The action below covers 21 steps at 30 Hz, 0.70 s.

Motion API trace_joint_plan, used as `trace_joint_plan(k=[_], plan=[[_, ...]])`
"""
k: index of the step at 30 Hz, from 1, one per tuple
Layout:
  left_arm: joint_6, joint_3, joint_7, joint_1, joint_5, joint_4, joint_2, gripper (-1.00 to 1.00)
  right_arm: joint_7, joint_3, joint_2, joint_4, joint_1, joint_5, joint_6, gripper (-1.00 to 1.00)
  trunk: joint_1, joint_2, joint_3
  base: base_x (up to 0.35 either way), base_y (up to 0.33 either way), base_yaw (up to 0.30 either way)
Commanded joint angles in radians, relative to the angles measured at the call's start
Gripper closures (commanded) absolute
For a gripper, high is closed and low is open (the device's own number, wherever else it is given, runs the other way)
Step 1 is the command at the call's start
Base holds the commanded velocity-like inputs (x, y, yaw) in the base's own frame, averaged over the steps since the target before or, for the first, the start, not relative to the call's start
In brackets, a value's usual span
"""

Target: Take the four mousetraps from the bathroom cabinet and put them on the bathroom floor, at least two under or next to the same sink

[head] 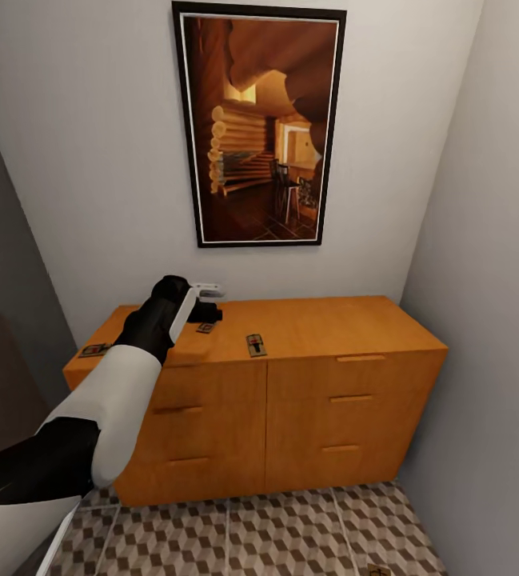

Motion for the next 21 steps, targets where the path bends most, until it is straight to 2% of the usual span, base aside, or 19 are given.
trace_joint_plan(k=[1, 11, 21], plan=[[0.004, -0.002, 0.004, 0.000, 0.001, 0.001, 0.000, -1.00, -0.003, -0.002, 0.000, 0.001, -0.001, 0.007, -0.002, 1.00, 0.000, -0.001, -0.001, 0.002, -0.002, 0.000], [0.002, 0.000, 0.003, 0.001, 0.000, 0.035, 0.002, -1.00, -0.003, -0.002, 0.000, 0.001, -0.001, 0.007, -0.002, 1.00, 0.000, -0.001, -0.001, 0.010, 0.000, 0.000], [0.002, 0.000, 0.003, 0.001, 0.000, 0.038, 0.002, -1.00, -0.003, -0.002, 0.000, 0.001, -0.001, 0.007, -0.002, 1.00, 0.000, -0.001, -0.001, 0.095, 0.000, 0.000]])
